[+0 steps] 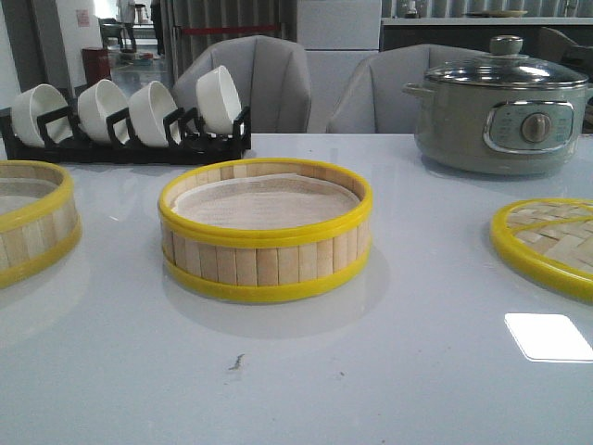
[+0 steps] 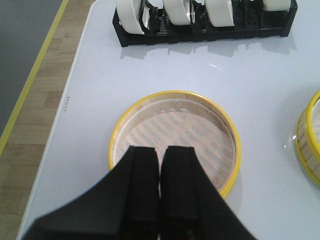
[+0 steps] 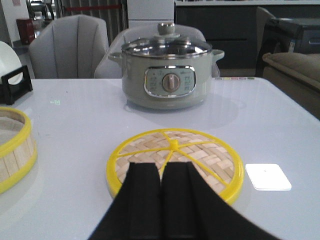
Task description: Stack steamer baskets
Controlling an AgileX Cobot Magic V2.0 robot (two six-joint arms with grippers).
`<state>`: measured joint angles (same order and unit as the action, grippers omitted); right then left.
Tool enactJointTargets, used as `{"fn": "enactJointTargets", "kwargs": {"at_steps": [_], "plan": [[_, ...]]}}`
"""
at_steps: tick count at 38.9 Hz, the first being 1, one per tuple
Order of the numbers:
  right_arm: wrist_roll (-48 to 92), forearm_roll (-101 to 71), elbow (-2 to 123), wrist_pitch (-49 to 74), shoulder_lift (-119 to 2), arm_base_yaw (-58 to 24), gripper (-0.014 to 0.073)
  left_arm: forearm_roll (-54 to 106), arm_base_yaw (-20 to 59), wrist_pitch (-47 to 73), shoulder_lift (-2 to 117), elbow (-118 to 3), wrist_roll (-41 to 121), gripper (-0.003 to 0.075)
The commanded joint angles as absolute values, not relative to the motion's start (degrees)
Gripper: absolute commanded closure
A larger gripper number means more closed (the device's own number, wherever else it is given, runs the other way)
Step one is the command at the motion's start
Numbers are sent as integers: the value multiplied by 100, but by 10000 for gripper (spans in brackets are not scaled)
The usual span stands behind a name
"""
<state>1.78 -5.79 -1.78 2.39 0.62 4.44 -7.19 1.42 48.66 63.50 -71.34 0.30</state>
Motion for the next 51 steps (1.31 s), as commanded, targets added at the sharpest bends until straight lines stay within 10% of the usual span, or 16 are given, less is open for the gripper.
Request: {"fn": "enactJointTargets", "kwargs": {"at_steps": [1,28,51], "plan": [[115,-665,-70,-617,178,463,544,-757,183,4518,6272,-7301,43,629],[313,-2011,3918,1123,-4212,463,544,-543,183,4498,6272,-7301,43,629],[327,-2158,4305,1869,-4656,456,465,-170,183,4717,6314,-7301,43,629]]}}
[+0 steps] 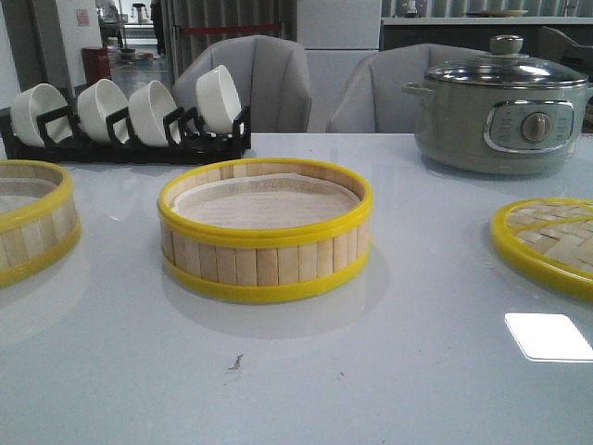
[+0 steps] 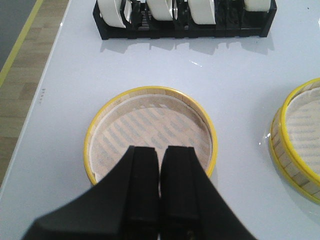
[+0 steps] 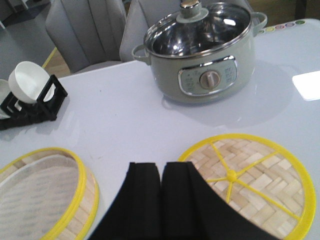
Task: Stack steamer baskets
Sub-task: 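Lower the left gripper onto the rim of the nearby steamer basket and grasp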
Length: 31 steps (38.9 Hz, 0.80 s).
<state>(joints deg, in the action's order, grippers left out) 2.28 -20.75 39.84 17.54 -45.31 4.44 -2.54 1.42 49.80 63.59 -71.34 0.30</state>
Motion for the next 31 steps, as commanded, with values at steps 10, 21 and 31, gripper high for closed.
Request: {"fn": "enactJointTargets", "kwargs": {"at_steps": [10,21,31], "plan": [[442,-2092,4354,2067,-5131,456,118,-82,183,4655,6417,-7301,46,629],[442,-2092,4354,2066,-5131,456,118,576,183,4468,6592,-7301,658,414],[442,-2097,4354,2204,-5131,456,165,1385,184,4801,7276,-7301,658,301]]}}
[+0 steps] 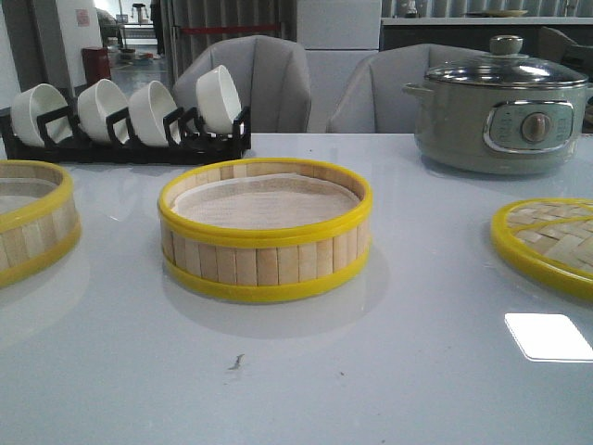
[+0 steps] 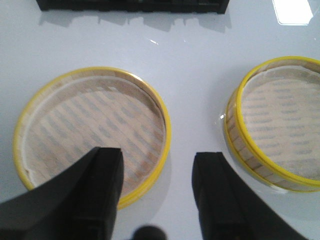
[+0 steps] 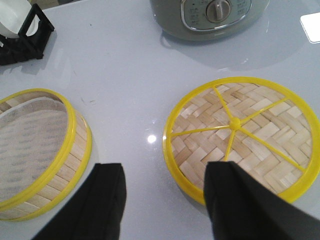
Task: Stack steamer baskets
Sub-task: 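Lower the left gripper onto the rim of the nearby steamer basket and grasp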
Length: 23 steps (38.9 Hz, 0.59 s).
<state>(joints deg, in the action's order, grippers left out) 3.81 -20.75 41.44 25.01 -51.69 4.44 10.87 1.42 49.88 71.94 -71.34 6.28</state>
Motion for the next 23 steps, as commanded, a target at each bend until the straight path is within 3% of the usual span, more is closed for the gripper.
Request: {"fn": "enactJointTargets", "kwargs": {"at_steps": [1,23], "plan": [[442,-2097,4354,2226,-5131,456,172,1410,192,4813,7372,-7301,658,301],[442,-2097,4354,2278,-5131,456,181,1317,860,3907,9355,-7327,831,300]]}}
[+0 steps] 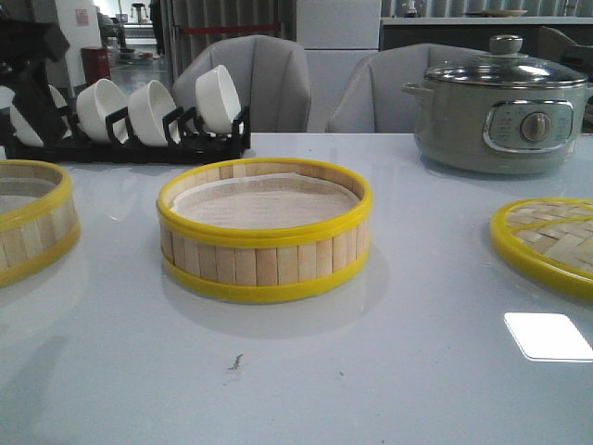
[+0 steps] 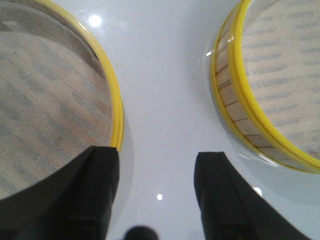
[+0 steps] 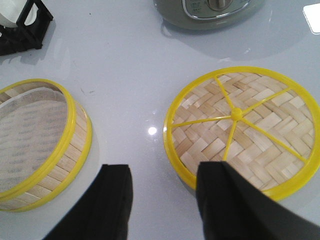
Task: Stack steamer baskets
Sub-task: 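Lower the left gripper onto the rim of the nearby steamer basket and grasp, then lift the basket with the left gripper and carry it over the middle basket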
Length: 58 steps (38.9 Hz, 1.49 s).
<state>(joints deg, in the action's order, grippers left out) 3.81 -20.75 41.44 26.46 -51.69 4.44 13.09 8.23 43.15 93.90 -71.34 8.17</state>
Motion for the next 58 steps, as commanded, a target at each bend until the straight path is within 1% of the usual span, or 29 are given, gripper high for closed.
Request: {"fn": "enactJointTargets", "kwargs": {"at_steps": [1,6,19,34,36,38,40,43,45,48,58], "plan": [[442,-2097,4354,2278,-5131,456,181,1288,860,3873,9406,-7327,831,300],[442,-2097,4354,2278,-5131,456,181,1166,860,3688,9694,-7358,831,301],[442,-2097,4354,2342,-5131,456,181,1039,860,3701,10431,-7911,815,301],[442,-2097,4354,2456,-5131,456,181,1026,860,3719,10835,-8011,801,302],[442,-2097,4354,2462,-5131,456,181,1026,860,3719,10835,-8011,801,319],[442,-2097,4354,2462,-5131,456,181,1026,860,3719,10835,-8011,801,366],[442,-2097,4354,2462,-5131,456,181,1026,860,3719,10835,-8011,801,462],[442,-2097,4354,2467,-5131,456,181,1026,860,3719,10835,-8011,801,655],[442,-2097,4354,2474,-5131,456,181,1026,860,3719,10835,-8022,780,613],[442,-2097,4354,2493,-5131,456,181,1026,860,3776,10825,-8107,748,631],[442,-2097,4354,2499,-5131,456,181,1048,964,4353,10748,-9033,590,631]]}}
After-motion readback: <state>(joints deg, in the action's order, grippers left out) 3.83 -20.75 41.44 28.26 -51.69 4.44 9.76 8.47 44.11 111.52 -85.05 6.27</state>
